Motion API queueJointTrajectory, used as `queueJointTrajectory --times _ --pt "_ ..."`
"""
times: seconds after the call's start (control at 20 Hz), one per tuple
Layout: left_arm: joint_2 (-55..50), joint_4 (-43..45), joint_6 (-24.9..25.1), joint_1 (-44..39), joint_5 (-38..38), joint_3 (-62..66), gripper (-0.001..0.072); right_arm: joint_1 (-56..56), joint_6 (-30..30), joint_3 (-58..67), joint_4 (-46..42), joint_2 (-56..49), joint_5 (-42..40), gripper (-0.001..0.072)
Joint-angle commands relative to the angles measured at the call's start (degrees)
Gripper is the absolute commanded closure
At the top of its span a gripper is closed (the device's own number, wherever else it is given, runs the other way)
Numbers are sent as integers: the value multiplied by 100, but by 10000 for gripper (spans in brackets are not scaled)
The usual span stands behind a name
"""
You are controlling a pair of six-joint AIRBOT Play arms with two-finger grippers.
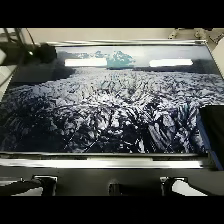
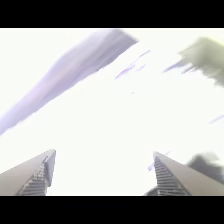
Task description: Fold the clothes and pants, and hang the long-sleeved shirts on hangers.
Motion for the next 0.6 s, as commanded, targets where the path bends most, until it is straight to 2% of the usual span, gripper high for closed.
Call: queueJointTrajectory --times 0.0,0.05,0.1,0.15,0.25,0.4,0.55 --pt "-599 938 -863 4 -2111 -428 -11 1910 529 -61 -363 -688 1759 22" --pt "-579 785 -861 -11 -2352 -940 -11 2223 433 -223 -131 -953 2236 22" --pt "-385 758 -905 -103 -2164 -1554 -11 2472 323 -411 13 -1123 2505 24" --pt "-98 708 -927 -229 -1705 -2153 -11 2712 227 -667 4 -1182 2538 47" --pt "391 546 -953 -415 -894 -3110 -11 3014 219 -1119 -15 -1143 2087 48" --pt "466 140 -1080 -409 -796 -3300 -11 3080 232 -1311 -31 -1145 1740 37" --pt "461 144 -1078 -409 -800 -3303 -11 3073 229 -1309 -297 -1143 1742 38"
